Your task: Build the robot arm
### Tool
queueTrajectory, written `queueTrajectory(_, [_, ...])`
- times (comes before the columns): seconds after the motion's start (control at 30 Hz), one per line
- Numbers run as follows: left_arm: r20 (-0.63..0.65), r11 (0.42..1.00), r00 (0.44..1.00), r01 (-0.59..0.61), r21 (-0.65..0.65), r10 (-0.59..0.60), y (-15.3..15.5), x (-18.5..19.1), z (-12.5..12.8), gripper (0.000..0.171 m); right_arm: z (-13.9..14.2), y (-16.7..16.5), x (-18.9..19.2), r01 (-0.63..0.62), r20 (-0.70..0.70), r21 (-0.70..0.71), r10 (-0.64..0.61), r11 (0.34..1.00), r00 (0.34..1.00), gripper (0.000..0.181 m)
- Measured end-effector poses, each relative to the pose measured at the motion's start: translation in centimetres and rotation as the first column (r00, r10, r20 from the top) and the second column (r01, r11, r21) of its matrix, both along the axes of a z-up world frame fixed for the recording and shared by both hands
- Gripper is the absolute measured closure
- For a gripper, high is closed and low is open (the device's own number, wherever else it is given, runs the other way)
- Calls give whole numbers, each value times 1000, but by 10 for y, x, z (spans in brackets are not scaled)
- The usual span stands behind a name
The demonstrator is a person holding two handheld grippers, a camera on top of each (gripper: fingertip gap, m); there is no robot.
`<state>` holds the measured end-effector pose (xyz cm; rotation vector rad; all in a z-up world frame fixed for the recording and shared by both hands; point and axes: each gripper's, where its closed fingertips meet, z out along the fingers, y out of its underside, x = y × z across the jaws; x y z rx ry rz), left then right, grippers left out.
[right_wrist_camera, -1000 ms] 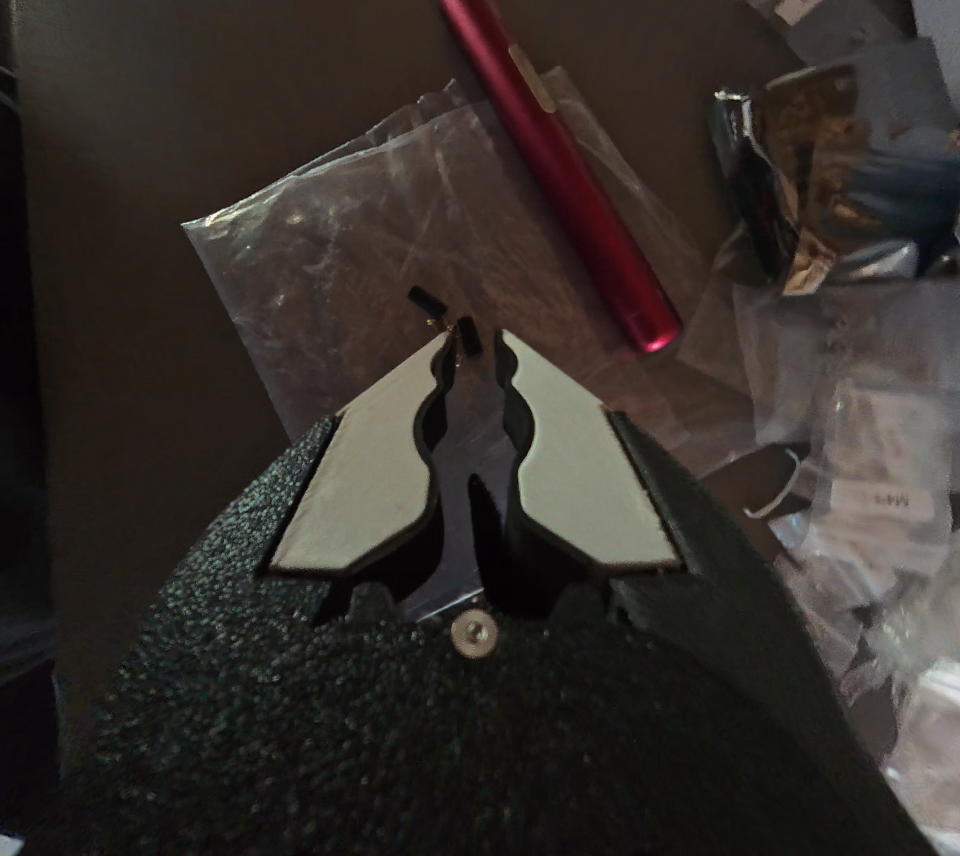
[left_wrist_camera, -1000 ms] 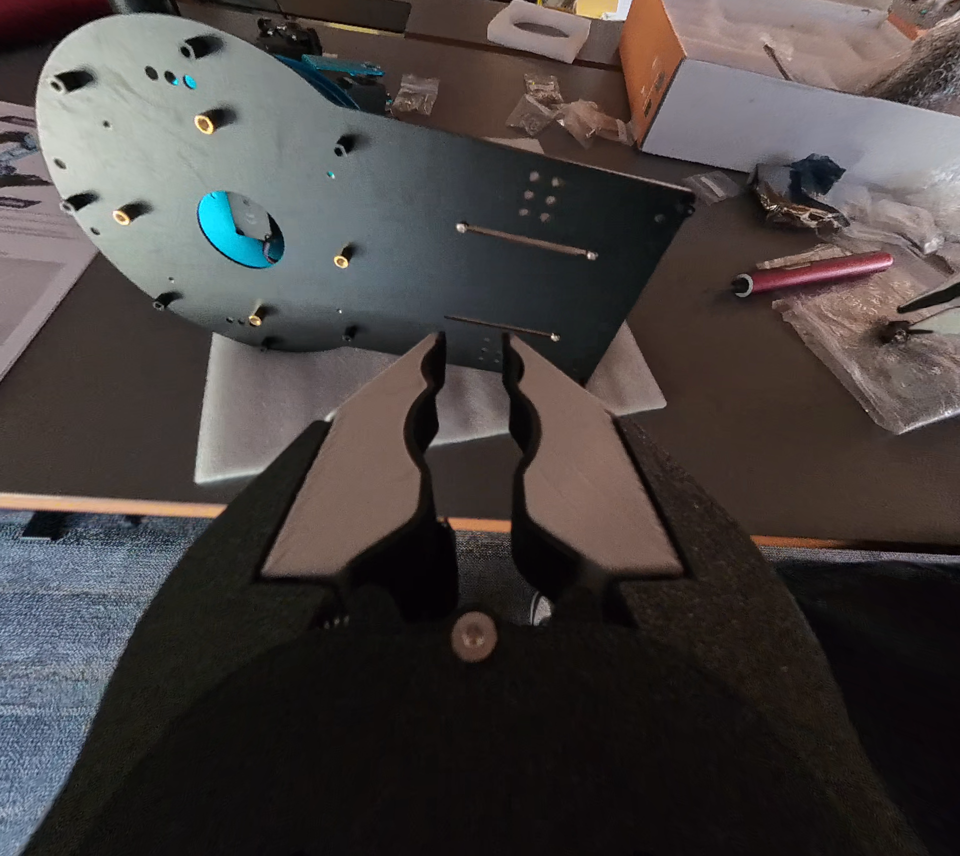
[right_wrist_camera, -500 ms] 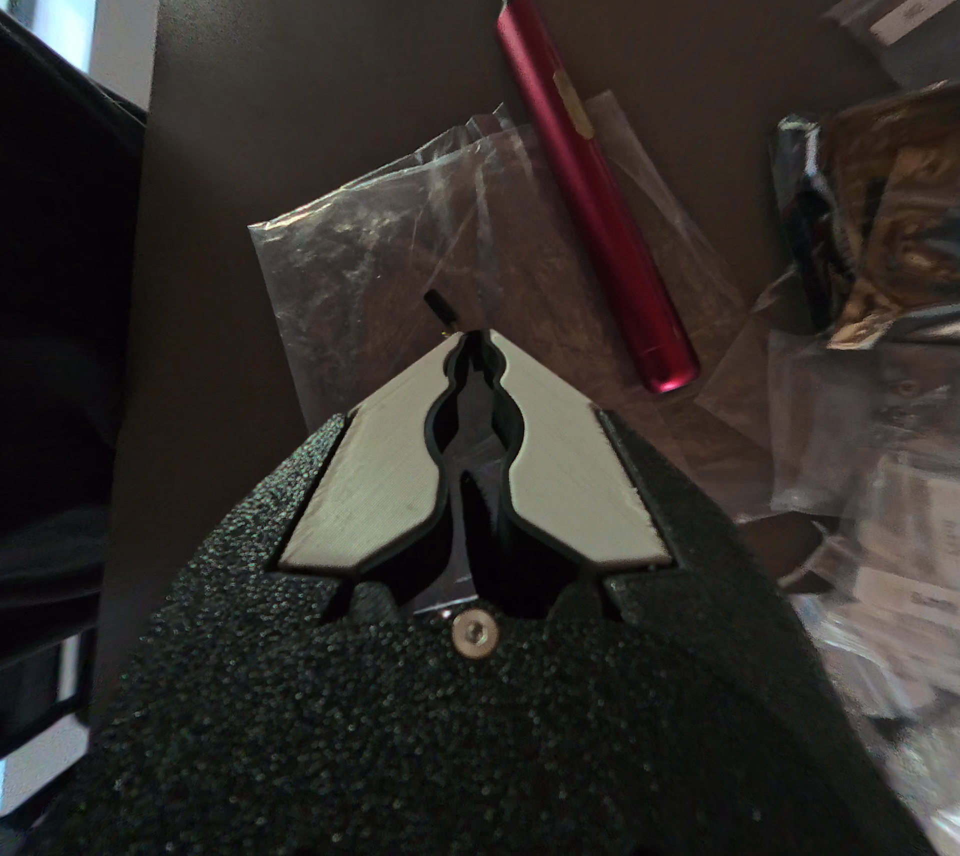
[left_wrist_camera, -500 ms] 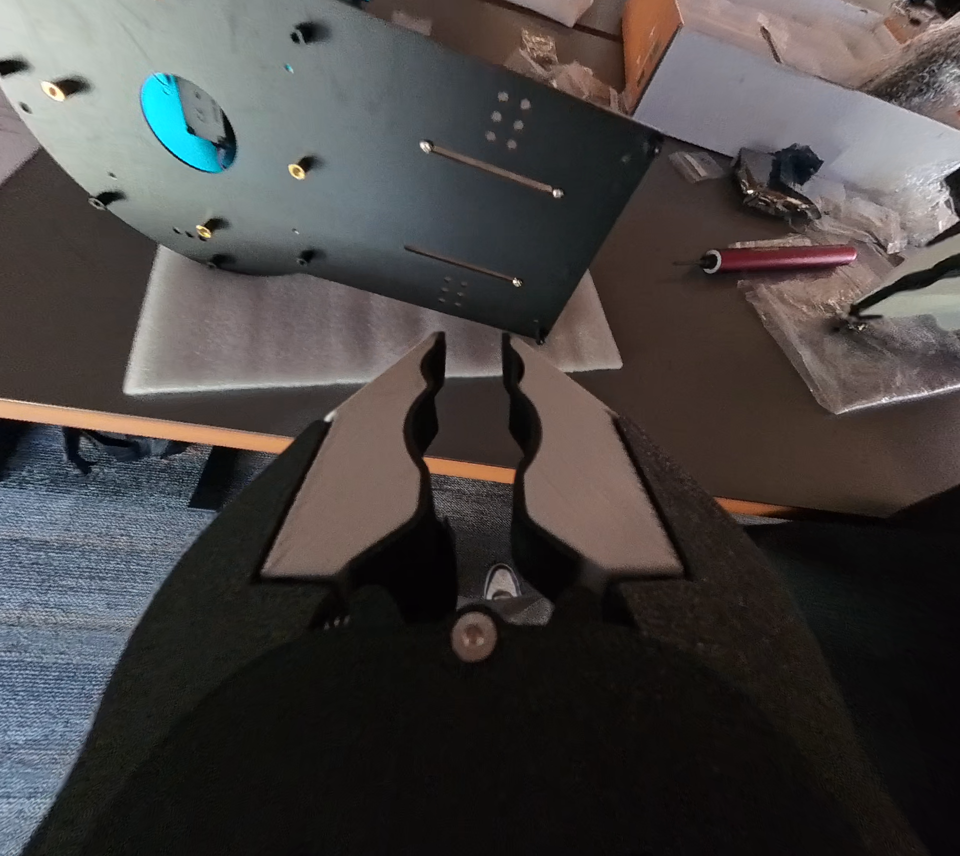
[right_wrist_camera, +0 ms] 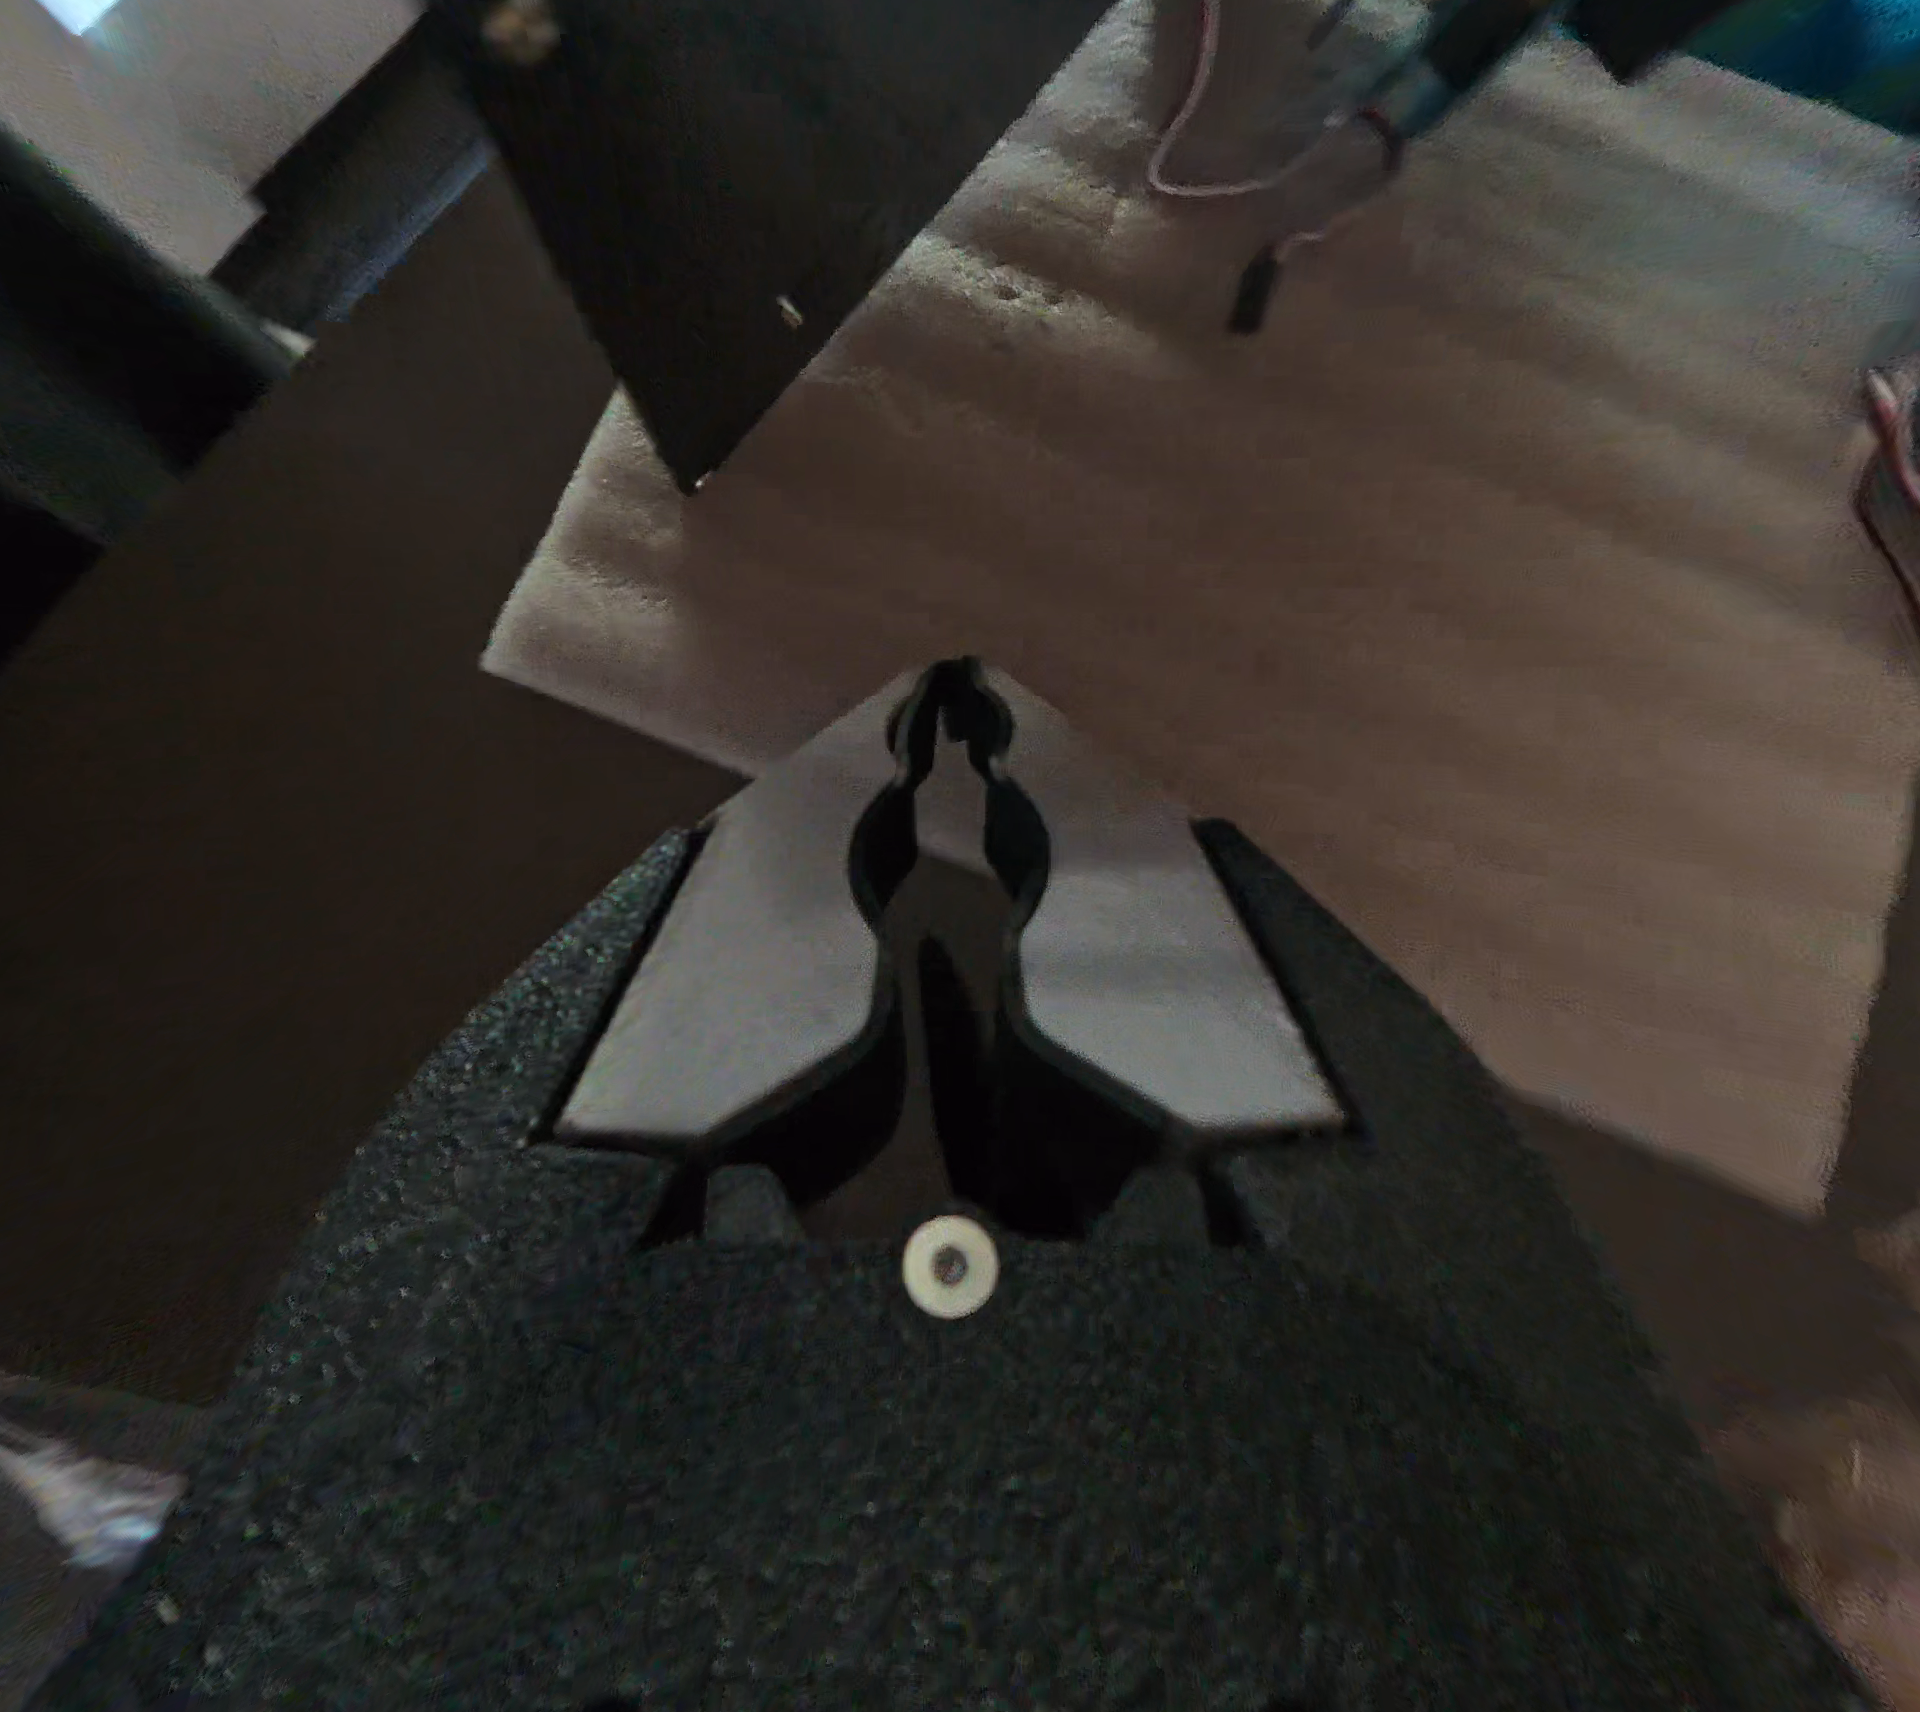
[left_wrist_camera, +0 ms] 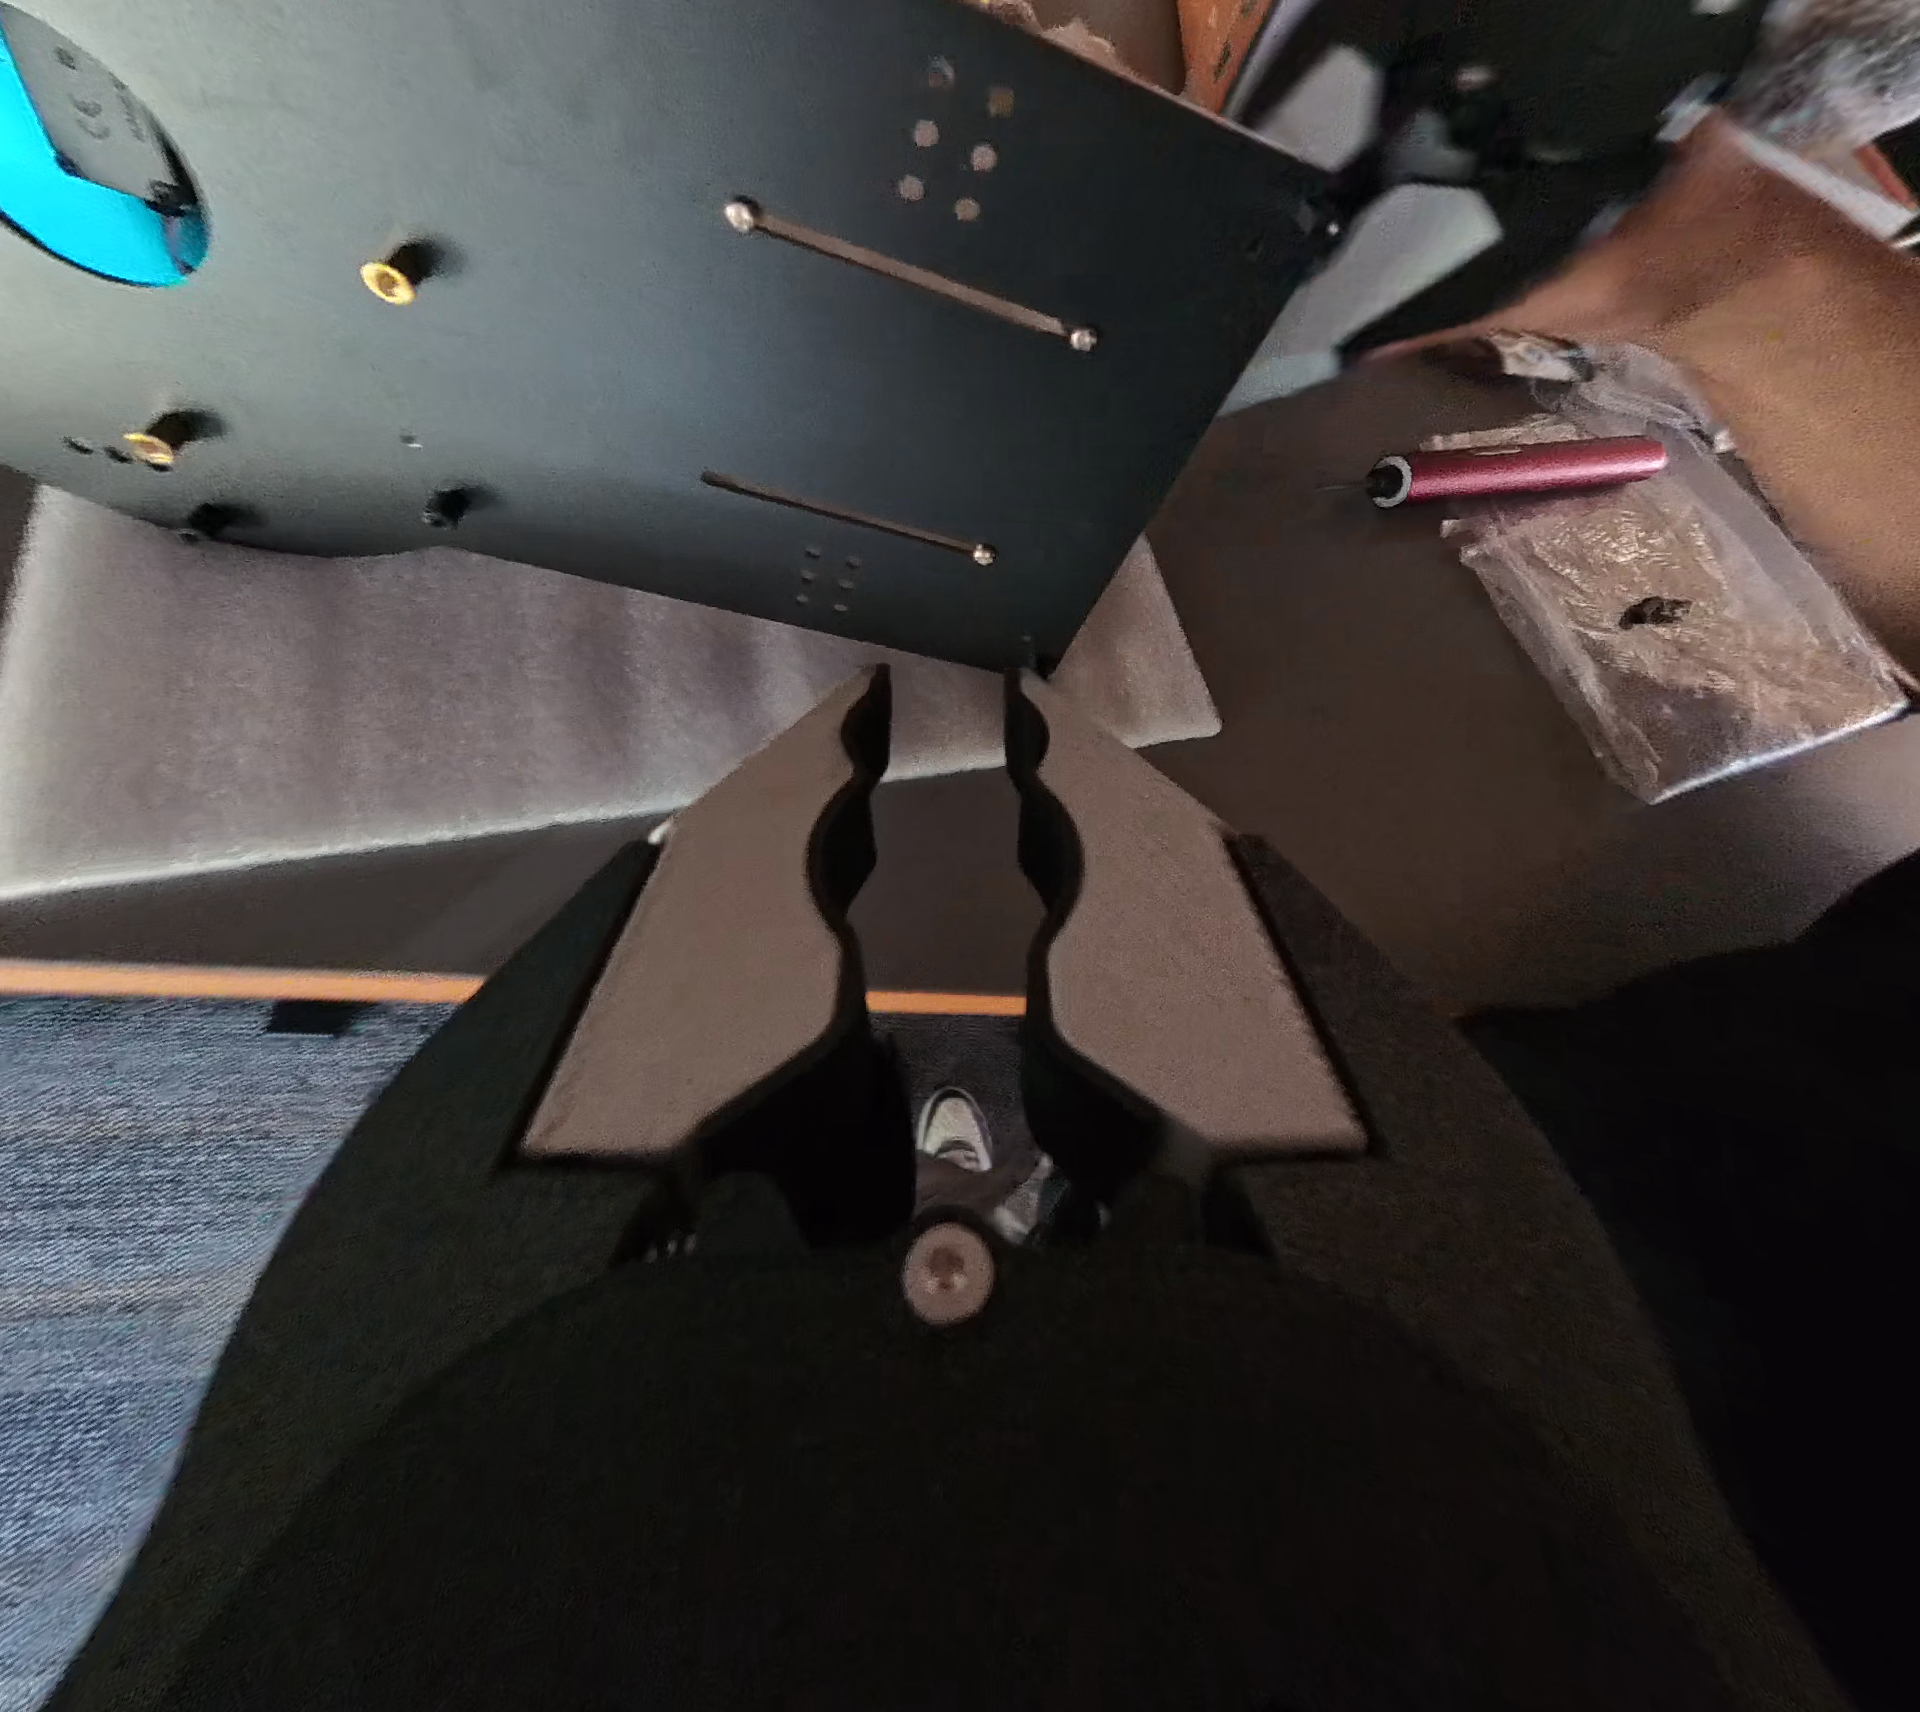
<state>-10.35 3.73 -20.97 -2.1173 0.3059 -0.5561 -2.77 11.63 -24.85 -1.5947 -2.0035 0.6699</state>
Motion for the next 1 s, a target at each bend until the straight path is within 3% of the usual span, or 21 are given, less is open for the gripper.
queueTrajectory(0.1, [24,999,999,37,-27,-36,4,10,-12,152,-20,4,-14,-146,53,11,145,989,988,176])
queueTrajectory(0.27, [-28,1000,1000,13,0,-13,14,13,-22,169,-14,7,-6,-261,-24,5,261,965,965,167])
queueTrajectory(0.4, [22,1000,1000,15,9,-15,22,20,-16,171,-9,3,-1,-288,-68,-87,283,954,957,166])
queueTrajectory(0.5, [72,1000,997,31,-2,-30,27,26,-13,171,-14,4,-3,-302,-66,-65,298,951,952,166])
queueTrajectory(0.63, [43,998,997,58,-29,-57,31,30,-19,171,-19,4,-10,-322,-56,-57,319,945,946,167])
queueTrajectory(0.8, [33,997,997,64,-32,-63,34,33,-19,171,-22,4,-11,-321,-34,-205,321,925,947,168])
queueTrajectory(0.9, [39,997,997,67,-44,-66,34,33,-19,171,-21,4,-11,-342,-45,-221,340,913,939,174])
queueTrajectory(1.0, [44,996,997,66,-56,-64,35,33,-19,171,-6,2,-18,-384,-117,-199,367,902,923,176])
